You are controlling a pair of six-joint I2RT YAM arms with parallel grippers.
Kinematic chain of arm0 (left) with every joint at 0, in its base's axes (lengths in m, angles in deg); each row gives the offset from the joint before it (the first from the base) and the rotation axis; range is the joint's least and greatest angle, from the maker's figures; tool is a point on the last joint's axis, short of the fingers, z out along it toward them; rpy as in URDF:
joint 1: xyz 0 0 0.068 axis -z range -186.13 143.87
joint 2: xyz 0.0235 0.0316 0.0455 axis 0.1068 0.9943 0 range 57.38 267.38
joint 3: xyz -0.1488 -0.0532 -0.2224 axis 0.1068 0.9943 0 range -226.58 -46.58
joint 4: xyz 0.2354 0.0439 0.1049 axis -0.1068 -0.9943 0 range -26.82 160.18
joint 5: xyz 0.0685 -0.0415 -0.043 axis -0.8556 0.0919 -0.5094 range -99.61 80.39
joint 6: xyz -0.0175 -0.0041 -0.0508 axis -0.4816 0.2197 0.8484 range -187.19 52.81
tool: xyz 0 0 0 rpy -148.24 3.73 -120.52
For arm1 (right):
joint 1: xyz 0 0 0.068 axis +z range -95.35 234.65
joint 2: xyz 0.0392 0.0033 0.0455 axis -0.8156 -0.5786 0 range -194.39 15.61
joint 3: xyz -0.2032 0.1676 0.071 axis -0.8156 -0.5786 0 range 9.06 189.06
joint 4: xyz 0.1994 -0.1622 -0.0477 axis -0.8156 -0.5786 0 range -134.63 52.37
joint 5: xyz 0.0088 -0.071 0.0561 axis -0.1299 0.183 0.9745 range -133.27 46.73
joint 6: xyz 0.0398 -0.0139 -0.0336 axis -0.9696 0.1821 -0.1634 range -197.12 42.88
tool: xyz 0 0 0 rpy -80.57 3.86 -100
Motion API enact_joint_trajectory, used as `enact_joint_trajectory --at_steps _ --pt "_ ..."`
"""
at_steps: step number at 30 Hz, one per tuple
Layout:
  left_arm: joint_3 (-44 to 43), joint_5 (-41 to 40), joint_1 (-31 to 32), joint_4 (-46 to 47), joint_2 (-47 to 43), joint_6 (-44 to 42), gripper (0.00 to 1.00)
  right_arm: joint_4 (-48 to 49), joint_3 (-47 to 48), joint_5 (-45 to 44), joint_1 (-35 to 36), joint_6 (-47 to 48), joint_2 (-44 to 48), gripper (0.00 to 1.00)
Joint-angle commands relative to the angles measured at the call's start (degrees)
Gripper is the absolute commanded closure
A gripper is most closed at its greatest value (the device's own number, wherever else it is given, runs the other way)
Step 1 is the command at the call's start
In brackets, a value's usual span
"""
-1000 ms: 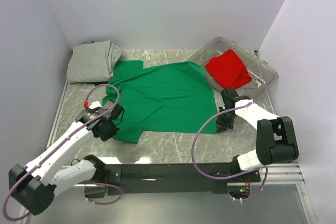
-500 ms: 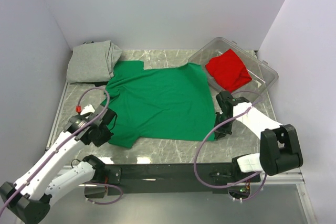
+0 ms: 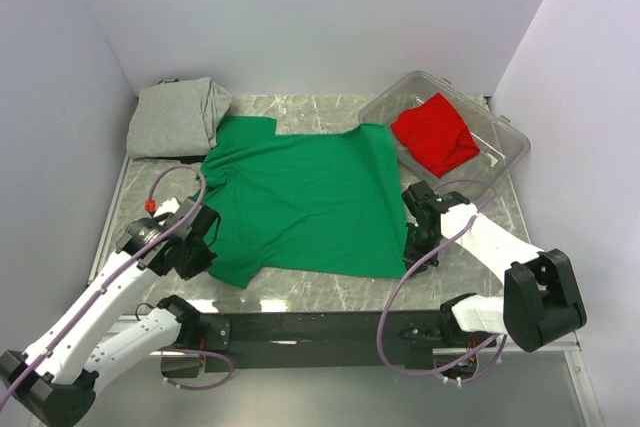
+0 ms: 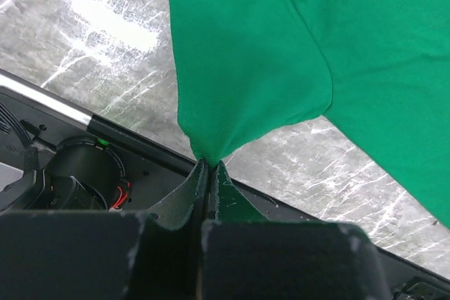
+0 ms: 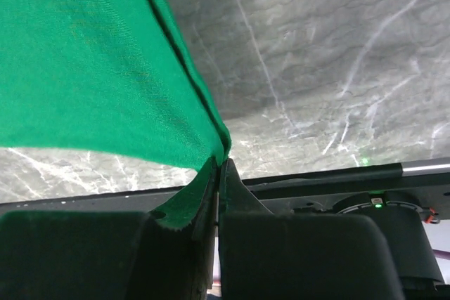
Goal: Fold and stack the t-shirts
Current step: Fold the tshirt
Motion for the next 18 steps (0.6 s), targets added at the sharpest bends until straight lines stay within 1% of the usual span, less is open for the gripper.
enact_joint_trajectory --at_steps 1,6,9,12,14,17,18 --pt "-2.7 -1.3 -0.2 0.9 2.7 -2.5 1.0 -2.5 2.5 -2.5 -0.9 0.0 -0.2 1.0" --pt "-4.4 -1.6 -0.2 6.2 7.5 -6.3 1.0 -0.8 5.9 -1.1 -6.5 4.3 -3.8 1.0" --pt "-6.3 -1.6 -0.7 10.1 11.2 -9.3 1.0 -0.1 9.5 0.4 -7.8 6.3 -7.3 1.0" --pt "-9.4 -2.2 -3.1 13.1 15.4 -13.2 1.0 -0.3 13.6 1.4 -8.4 8.0 -11.3 1.0" --pt "-11.1 -1.9 -5.9 15.6 18.4 -16.9 1.0 -0.3 16.0 2.5 -8.8 8.8 -13.8 1.0" --pt "-13.9 -0.4 -9.8 18.6 22.1 -21.5 1.0 -0.2 18.3 3.8 -9.3 9.8 -16.9 1.0" --pt "-15.0 0.9 -10.5 21.0 23.0 -22.6 1.0 -0.4 20.0 4.1 -9.5 10.0 -17.7 1.0"
